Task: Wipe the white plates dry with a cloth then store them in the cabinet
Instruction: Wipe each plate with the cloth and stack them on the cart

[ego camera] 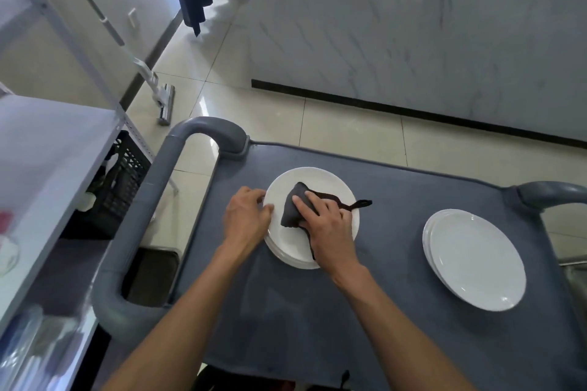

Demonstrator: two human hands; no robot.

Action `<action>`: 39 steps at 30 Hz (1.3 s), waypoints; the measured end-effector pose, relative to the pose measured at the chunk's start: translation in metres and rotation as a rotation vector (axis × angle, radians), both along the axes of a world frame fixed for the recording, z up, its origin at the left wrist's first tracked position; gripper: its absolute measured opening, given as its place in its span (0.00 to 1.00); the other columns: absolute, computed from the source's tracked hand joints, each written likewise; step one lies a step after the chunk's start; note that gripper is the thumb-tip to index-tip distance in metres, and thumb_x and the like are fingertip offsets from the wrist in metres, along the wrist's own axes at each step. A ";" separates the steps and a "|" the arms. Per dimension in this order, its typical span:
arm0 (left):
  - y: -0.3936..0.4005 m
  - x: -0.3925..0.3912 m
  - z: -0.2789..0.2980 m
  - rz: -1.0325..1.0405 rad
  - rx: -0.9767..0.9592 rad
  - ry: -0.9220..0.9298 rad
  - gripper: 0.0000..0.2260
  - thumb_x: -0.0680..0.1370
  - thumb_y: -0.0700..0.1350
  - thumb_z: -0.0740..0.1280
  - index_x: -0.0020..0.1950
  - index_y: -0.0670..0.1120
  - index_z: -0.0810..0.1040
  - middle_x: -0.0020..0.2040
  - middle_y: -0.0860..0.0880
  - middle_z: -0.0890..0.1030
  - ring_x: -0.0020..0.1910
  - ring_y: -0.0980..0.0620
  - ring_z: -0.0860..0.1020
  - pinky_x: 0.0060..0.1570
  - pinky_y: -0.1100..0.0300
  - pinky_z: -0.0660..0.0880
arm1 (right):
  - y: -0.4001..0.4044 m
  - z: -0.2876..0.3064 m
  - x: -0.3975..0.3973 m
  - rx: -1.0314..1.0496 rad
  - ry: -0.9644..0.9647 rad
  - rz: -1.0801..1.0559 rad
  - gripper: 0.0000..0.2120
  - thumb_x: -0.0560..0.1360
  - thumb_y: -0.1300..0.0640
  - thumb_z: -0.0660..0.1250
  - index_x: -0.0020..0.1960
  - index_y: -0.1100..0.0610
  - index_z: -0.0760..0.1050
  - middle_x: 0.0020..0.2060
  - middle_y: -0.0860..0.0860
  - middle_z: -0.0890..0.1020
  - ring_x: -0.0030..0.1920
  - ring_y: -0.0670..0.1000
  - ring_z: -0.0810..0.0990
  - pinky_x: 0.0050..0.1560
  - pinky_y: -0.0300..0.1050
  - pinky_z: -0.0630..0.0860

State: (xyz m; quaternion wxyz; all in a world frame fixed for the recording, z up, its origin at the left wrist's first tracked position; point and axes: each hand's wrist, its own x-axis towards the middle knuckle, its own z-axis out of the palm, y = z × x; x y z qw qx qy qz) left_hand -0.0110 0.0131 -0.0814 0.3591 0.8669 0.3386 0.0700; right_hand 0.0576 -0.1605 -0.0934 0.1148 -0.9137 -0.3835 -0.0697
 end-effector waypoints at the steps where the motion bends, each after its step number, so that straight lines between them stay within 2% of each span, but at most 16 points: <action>1: 0.000 0.000 -0.001 0.008 -0.001 -0.010 0.11 0.76 0.48 0.71 0.58 0.49 0.84 0.51 0.51 0.80 0.48 0.51 0.78 0.47 0.59 0.70 | 0.001 -0.001 -0.002 -0.011 0.003 -0.007 0.25 0.75 0.54 0.72 0.71 0.47 0.72 0.68 0.50 0.76 0.60 0.56 0.77 0.50 0.56 0.72; 6: -0.001 0.000 -0.001 0.034 -0.023 -0.044 0.09 0.76 0.45 0.72 0.56 0.49 0.85 0.47 0.53 0.77 0.43 0.53 0.76 0.46 0.60 0.70 | -0.004 -0.006 -0.007 0.003 0.042 -0.096 0.25 0.76 0.48 0.64 0.72 0.47 0.70 0.71 0.51 0.74 0.68 0.55 0.73 0.62 0.62 0.70; 9: 0.000 0.002 -0.001 0.064 -0.068 -0.034 0.08 0.74 0.45 0.72 0.52 0.50 0.85 0.46 0.53 0.79 0.43 0.52 0.78 0.45 0.60 0.70 | -0.006 -0.010 -0.009 0.018 0.080 -0.103 0.26 0.75 0.49 0.62 0.74 0.47 0.68 0.71 0.53 0.73 0.69 0.56 0.73 0.66 0.63 0.69; 14: 0.001 0.004 -0.003 0.082 -0.113 -0.039 0.09 0.72 0.46 0.71 0.50 0.53 0.86 0.44 0.54 0.83 0.43 0.52 0.81 0.47 0.57 0.77 | -0.006 -0.013 -0.010 0.058 0.112 -0.090 0.26 0.76 0.53 0.65 0.74 0.48 0.68 0.71 0.54 0.74 0.69 0.57 0.74 0.65 0.61 0.71; 20: 0.000 0.007 0.009 0.130 -0.253 -0.099 0.07 0.73 0.42 0.72 0.49 0.51 0.85 0.44 0.53 0.83 0.43 0.52 0.81 0.49 0.52 0.80 | -0.009 -0.009 -0.011 0.137 0.146 -0.102 0.24 0.78 0.50 0.56 0.74 0.49 0.69 0.71 0.53 0.74 0.68 0.56 0.74 0.62 0.57 0.73; 24: -0.003 0.003 0.016 0.164 -0.451 -0.114 0.07 0.74 0.42 0.70 0.49 0.53 0.81 0.46 0.55 0.82 0.46 0.49 0.83 0.43 0.46 0.84 | -0.009 -0.006 -0.015 0.183 0.186 -0.112 0.24 0.78 0.50 0.55 0.74 0.49 0.69 0.71 0.53 0.73 0.70 0.55 0.73 0.61 0.55 0.72; 28: -0.011 -0.006 0.030 0.115 -0.691 -0.121 0.14 0.75 0.37 0.65 0.56 0.54 0.74 0.52 0.50 0.83 0.49 0.48 0.83 0.40 0.47 0.84 | -0.008 -0.002 -0.018 0.242 0.227 -0.122 0.24 0.79 0.51 0.57 0.75 0.48 0.69 0.73 0.52 0.72 0.71 0.54 0.71 0.63 0.55 0.70; 31: -0.018 -0.013 0.039 0.067 -0.920 -0.131 0.24 0.74 0.29 0.63 0.61 0.55 0.68 0.52 0.44 0.82 0.47 0.45 0.81 0.39 0.50 0.82 | -0.008 0.002 -0.021 0.279 0.265 -0.138 0.25 0.79 0.50 0.55 0.75 0.48 0.68 0.74 0.52 0.70 0.73 0.53 0.69 0.64 0.55 0.68; 33: -0.019 -0.017 0.040 0.045 -0.976 -0.129 0.29 0.73 0.25 0.63 0.63 0.56 0.66 0.50 0.42 0.79 0.47 0.44 0.79 0.43 0.47 0.81 | -0.008 0.003 -0.022 0.291 0.274 -0.141 0.25 0.79 0.50 0.55 0.75 0.48 0.68 0.74 0.52 0.70 0.73 0.53 0.68 0.65 0.55 0.68; 36: -0.021 -0.020 0.038 0.037 -1.028 -0.148 0.32 0.72 0.22 0.61 0.67 0.52 0.68 0.52 0.41 0.80 0.50 0.43 0.80 0.46 0.45 0.81 | -0.008 0.003 -0.024 0.299 0.280 -0.134 0.24 0.79 0.51 0.56 0.75 0.48 0.68 0.74 0.52 0.70 0.73 0.53 0.69 0.65 0.56 0.70; 39: -0.025 -0.025 0.037 0.011 -1.070 -0.188 0.30 0.72 0.21 0.59 0.66 0.48 0.76 0.51 0.41 0.83 0.49 0.43 0.82 0.42 0.49 0.81 | -0.009 0.002 -0.028 0.301 0.271 -0.126 0.23 0.79 0.55 0.60 0.74 0.46 0.69 0.74 0.51 0.70 0.73 0.52 0.70 0.62 0.56 0.71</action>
